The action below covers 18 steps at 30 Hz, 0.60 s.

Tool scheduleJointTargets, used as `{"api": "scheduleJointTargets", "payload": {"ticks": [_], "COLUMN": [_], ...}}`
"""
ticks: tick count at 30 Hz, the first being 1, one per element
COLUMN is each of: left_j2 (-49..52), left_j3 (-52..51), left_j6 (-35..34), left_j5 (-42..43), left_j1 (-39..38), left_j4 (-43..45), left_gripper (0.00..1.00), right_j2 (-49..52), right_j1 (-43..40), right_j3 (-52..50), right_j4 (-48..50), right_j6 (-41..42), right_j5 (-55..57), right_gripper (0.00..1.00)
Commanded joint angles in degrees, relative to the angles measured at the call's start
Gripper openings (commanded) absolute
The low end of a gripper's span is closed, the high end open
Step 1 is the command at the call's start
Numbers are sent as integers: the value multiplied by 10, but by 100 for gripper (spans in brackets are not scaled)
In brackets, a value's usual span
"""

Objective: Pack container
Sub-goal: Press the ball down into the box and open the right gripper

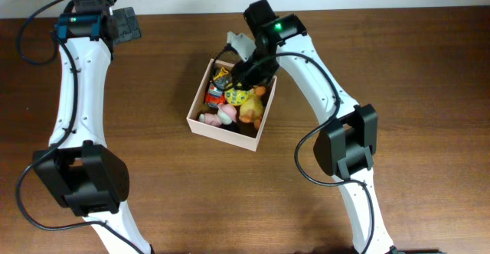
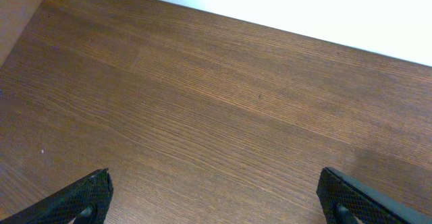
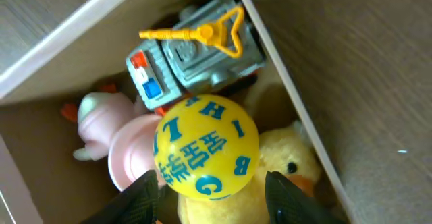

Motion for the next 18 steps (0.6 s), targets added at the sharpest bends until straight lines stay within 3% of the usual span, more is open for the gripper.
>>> {"api": "scheduleJointTargets", "payload": {"ticks": [1, 4, 10, 18], "left_j2": [-1, -1, -1, -1], "left_j3": [2, 2, 2, 2], "left_j6": [-7, -7, -7, -7], "left_j5": [-6, -6, -6, -6], "left_j1": [0, 0, 0, 0], "left_j4": [-1, -1, -1, -1], "left_gripper": [99, 99, 99, 99], "right_j2": [1, 1, 1, 1], "right_j1": [4, 4, 12, 37], "right_j3": [12, 12, 12, 12], "right_j4": [0, -3, -5, -10], "right_j6": [-4, -4, -4, -6], "right_j5": [-6, -13, -31, -26], "right_gripper": [54, 51, 4, 4]}}
